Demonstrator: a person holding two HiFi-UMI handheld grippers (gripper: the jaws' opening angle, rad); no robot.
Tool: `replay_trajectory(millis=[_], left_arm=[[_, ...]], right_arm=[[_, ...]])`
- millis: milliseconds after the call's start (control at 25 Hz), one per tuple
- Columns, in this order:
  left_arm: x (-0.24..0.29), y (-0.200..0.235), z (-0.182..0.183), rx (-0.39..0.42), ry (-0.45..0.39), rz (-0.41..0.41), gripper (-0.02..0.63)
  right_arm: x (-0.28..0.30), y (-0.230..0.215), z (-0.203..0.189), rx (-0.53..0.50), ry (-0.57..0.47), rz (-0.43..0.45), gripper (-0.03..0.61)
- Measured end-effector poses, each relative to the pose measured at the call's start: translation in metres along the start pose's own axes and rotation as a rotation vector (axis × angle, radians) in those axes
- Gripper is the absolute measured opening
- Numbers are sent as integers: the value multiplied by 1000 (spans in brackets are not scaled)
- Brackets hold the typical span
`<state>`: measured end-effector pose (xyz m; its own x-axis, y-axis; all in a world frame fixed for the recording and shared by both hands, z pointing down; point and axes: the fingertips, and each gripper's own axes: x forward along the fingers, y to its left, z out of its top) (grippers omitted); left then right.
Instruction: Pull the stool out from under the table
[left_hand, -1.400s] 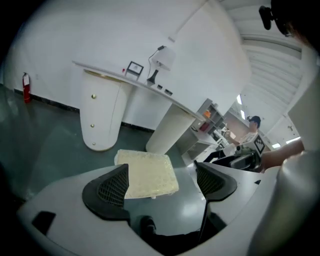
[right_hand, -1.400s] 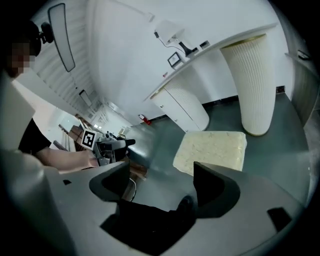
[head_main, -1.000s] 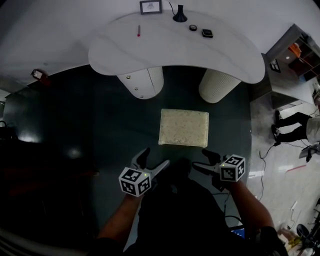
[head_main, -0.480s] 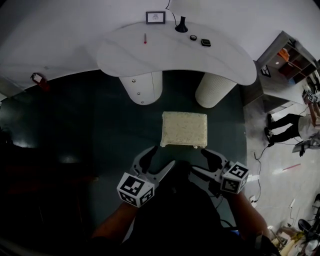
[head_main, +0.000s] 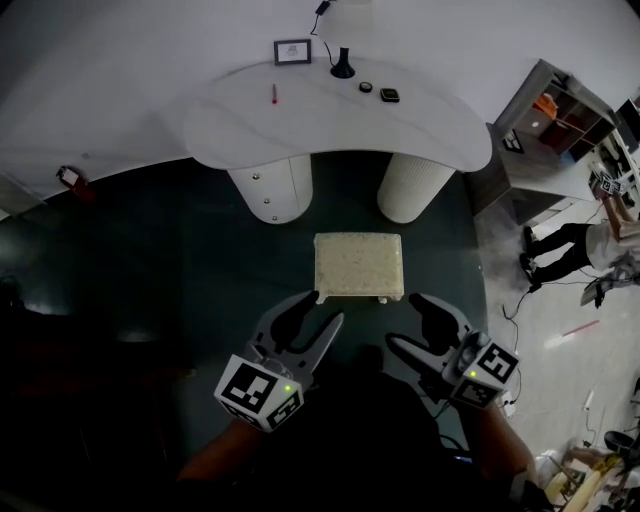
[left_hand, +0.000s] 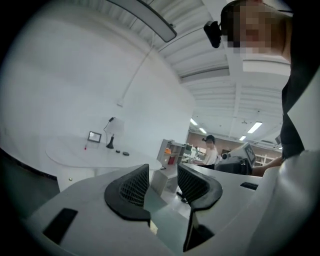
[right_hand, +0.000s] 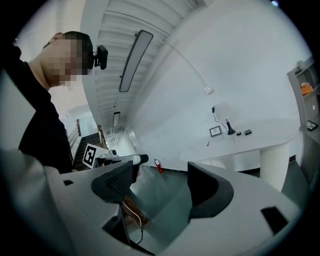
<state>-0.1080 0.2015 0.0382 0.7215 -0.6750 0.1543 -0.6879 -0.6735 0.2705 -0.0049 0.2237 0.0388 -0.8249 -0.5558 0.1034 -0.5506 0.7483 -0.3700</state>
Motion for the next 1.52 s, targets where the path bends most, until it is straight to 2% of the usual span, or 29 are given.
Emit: replay_trajectory(millis=[160,320,480,680,1000,1040,1120,1400,1520], left_arm=[[11,-21,25,103,-27,24,130],[25,-32,38,82,-35,72,63],[39,-51,47,113,-62,102,44],[55,-67,53,176,-55,148,34],[61,-78,65,191,-63,164,32],[60,-79,65,196,-61,162,32],[59,-82,68,209,-63,153,32],[47,-82,79,217,-79,149,31],[43,-77,78,195,-83,158,28]], right_arm=[[-26,-3,32,-86,-48,-1,337],[-41,-7,60,-149,-81,13,337],[-59,-16,82,-204,-114,31,336],[-76,-27,105,-255,-152,54,336],[-89,-19,113,-324,-182,34,324],[-90,-19,114,-326,-190,22,295],[-95,-20,117,-316,-211,-2,134],[-94,-11,122,-312,-234,-20,74],[-90,-7,120,-326,-235,-35,42]])
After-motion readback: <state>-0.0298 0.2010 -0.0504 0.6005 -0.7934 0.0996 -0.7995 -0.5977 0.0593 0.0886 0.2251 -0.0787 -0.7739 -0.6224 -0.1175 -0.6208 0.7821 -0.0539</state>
